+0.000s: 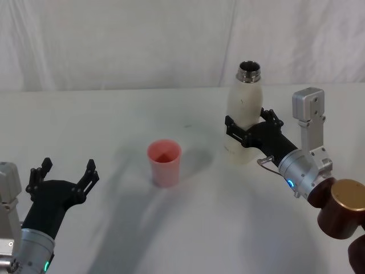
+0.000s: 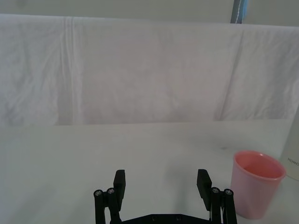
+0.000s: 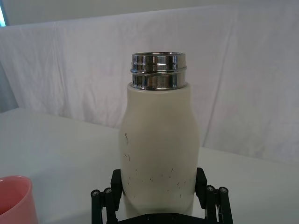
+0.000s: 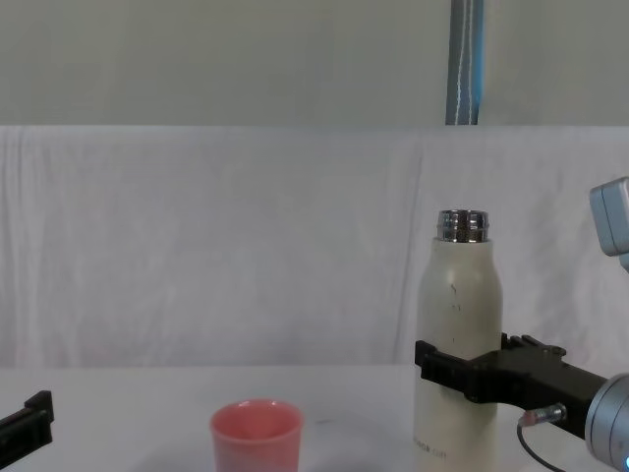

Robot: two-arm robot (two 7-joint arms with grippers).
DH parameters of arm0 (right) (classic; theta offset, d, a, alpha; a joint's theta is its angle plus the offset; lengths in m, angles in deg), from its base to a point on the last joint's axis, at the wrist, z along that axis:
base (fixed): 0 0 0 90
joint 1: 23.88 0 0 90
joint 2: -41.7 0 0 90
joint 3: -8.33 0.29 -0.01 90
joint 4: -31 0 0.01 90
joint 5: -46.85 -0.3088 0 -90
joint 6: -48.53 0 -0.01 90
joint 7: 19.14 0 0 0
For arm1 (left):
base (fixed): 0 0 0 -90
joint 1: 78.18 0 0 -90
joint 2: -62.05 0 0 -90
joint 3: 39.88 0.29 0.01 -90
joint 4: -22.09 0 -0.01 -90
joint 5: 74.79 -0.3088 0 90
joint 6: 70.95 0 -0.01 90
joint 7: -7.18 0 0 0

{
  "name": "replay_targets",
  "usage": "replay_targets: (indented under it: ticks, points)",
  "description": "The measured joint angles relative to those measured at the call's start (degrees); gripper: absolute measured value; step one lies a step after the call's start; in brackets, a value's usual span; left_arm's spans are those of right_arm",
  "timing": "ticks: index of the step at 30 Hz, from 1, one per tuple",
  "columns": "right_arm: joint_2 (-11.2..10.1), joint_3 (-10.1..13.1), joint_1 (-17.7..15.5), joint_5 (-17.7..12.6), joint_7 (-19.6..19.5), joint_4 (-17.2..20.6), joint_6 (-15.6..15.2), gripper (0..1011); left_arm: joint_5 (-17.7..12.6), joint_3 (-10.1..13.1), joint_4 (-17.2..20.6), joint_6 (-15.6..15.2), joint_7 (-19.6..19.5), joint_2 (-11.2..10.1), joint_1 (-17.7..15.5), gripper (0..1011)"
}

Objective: Grasp the thermos with one hand and pour water into the cup lid.

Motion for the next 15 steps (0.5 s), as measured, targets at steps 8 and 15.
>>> replay_targets:
  ticks: [8, 15]
  points:
    - [-0.04, 0.00, -0.03, -0.01, 0.02, 0.05, -0.01, 950, 0.00, 0.00, 0.00, 0.00, 0.00, 0.00, 0.00, 1001]
    - [-1.04, -0.65, -0.60, 2.13, -0.14, 1.62, 0.91, 950, 0.00, 0.00, 0.00, 0.00, 0.00, 0.00, 0.00, 1001]
